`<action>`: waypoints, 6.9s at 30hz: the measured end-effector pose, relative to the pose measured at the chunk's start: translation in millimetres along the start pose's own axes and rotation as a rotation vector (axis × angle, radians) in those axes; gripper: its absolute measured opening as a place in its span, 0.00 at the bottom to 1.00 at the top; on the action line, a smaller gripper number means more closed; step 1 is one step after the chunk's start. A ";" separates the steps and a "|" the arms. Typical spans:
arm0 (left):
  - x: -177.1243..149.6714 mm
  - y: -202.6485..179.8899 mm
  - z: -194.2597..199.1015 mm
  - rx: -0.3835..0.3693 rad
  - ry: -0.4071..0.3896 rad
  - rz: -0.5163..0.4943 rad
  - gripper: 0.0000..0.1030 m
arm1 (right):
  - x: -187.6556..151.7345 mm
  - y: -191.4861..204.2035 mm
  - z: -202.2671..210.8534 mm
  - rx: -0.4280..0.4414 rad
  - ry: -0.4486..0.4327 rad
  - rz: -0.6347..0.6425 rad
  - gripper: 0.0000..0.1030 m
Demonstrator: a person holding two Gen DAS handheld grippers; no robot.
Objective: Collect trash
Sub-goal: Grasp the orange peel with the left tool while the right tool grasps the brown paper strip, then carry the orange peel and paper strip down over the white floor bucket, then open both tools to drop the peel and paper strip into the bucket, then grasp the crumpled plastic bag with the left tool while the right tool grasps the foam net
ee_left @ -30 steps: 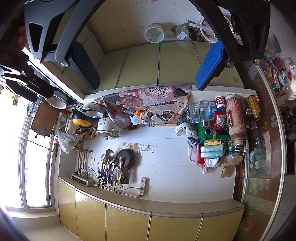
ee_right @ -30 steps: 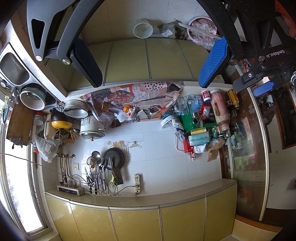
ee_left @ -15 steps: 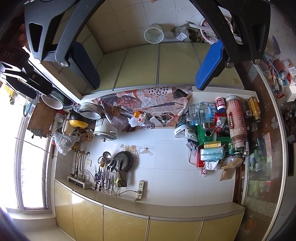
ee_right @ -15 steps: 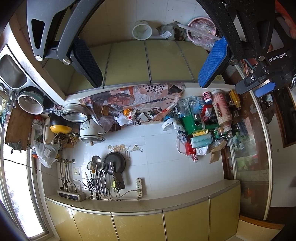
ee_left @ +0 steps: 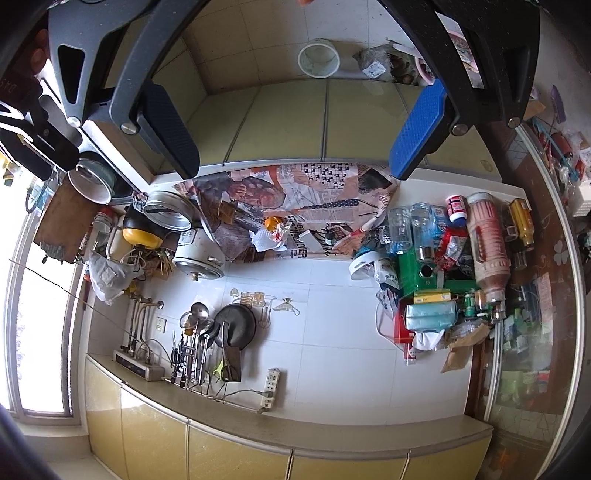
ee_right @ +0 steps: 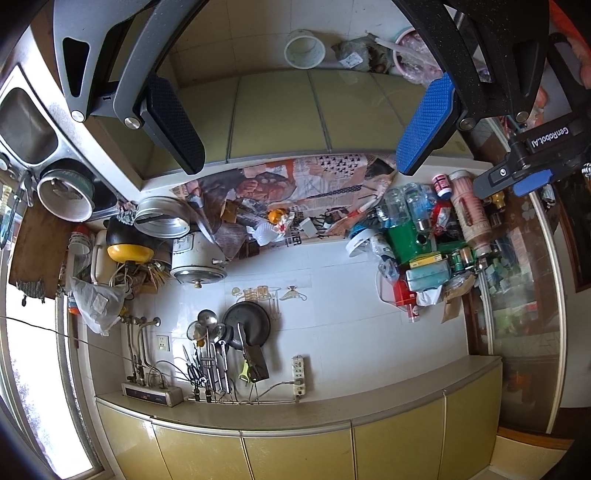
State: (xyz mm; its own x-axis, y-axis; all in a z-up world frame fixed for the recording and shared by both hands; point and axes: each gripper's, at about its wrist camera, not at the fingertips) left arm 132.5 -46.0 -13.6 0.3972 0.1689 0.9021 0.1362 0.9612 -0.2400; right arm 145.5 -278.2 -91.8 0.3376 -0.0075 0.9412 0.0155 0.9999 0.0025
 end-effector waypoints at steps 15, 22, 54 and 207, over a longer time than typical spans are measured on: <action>43.1 78.7 -196.3 0.060 0.112 0.075 0.86 | 33.4 9.4 -133.7 -0.116 0.016 -0.012 1.00; 83.2 125.8 -294.8 -0.027 0.201 0.072 0.86 | 58.1 33.1 -213.8 -0.210 0.084 -0.046 1.00; 51.6 124.4 -728.2 0.044 0.620 0.186 0.79 | 28.3 -30.0 -603.9 -0.154 0.616 0.081 0.99; 4.4 179.8 -278.3 -0.102 0.342 0.064 0.69 | 3.0 139.6 -265.1 0.060 0.383 -0.027 0.46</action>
State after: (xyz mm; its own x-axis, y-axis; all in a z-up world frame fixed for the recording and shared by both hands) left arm 411.4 66.9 -152.6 0.6860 0.1289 0.7161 0.1844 0.9212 -0.3425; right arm 398.2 -142.3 -178.2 0.6650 -0.0267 0.7464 -0.0225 0.9982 0.0558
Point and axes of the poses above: each gripper's, at about its wrist camera, not at the fingertips, and z roughly against the way its jaws point, y to its left, x to its top, and after that the axes turned 15 degrees about -x, right-handed
